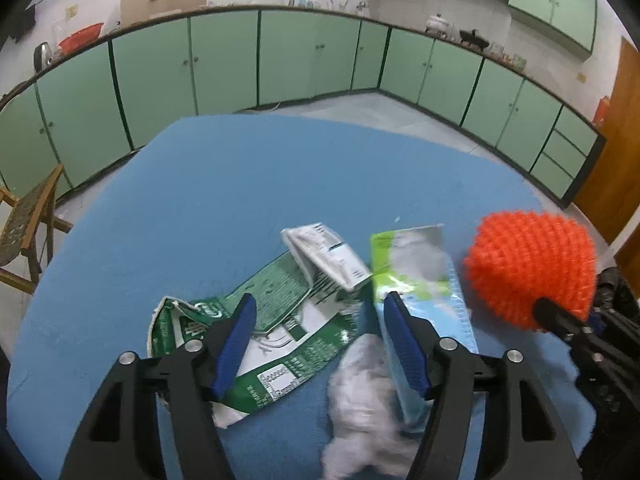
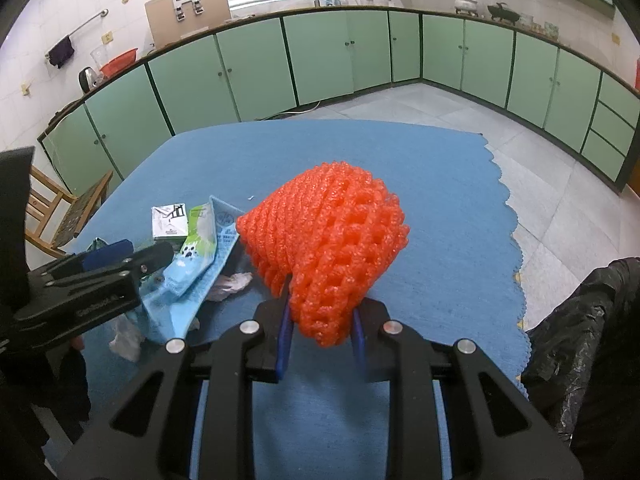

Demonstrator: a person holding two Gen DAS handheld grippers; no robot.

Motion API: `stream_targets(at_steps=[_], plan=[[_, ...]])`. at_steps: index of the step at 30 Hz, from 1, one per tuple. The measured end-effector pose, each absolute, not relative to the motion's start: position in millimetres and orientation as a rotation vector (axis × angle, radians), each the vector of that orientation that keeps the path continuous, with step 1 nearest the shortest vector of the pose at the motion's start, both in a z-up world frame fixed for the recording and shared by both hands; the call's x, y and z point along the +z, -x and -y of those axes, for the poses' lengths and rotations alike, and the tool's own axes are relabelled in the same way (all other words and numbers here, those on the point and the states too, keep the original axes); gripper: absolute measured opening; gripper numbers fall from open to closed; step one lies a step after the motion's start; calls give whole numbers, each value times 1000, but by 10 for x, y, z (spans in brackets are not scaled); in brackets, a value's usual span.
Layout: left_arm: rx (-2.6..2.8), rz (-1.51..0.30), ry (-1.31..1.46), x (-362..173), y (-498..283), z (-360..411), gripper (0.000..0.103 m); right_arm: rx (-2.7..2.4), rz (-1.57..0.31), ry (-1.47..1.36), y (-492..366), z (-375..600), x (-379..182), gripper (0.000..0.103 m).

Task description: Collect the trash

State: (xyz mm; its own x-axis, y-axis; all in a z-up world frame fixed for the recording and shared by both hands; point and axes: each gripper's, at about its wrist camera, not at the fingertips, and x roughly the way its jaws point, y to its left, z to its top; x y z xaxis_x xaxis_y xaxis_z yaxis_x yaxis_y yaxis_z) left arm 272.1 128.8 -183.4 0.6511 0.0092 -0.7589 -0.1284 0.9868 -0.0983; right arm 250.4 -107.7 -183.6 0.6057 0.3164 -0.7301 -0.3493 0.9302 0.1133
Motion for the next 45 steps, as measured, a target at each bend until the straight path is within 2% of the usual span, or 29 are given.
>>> stream_targets(at_steps=[10,13,18,25,26,27,35,39,45], plan=[[98,-877,152,-1915,-2722,-1391,66,386,-847,45,-2528,1022,-1887,23],[96,-865,168,-1906,-2716,-1399,60,391,-850,50,-2548,1012,-1878,23],[95,-789,169,-1786,-2627,-1430,40,399,-837,54,-2545,1028,-1833,23],[98,-733,191,-1641,-2507,-1523,30,408,-803,55,-2436,1064,-1766,22],[101,-725,184,-1619,-2480,-1508,26,408,-801,56,-2424,1067,-1753,22],[90,-712,179,-1585,-2449,-1502,16,409,-797,57,-2406,1071,-1730,22],[73,-689,199,-1454,-2358,-1530,14,413,-758,59,-2256,1116,-1549,22],[61,-660,202,-1317,-2259,-1526,8,412,-737,60,-2184,1148,-1440,22],[25,-612,184,-1078,-2109,-1405,6,408,-699,61,-2070,1197,-1247,21]])
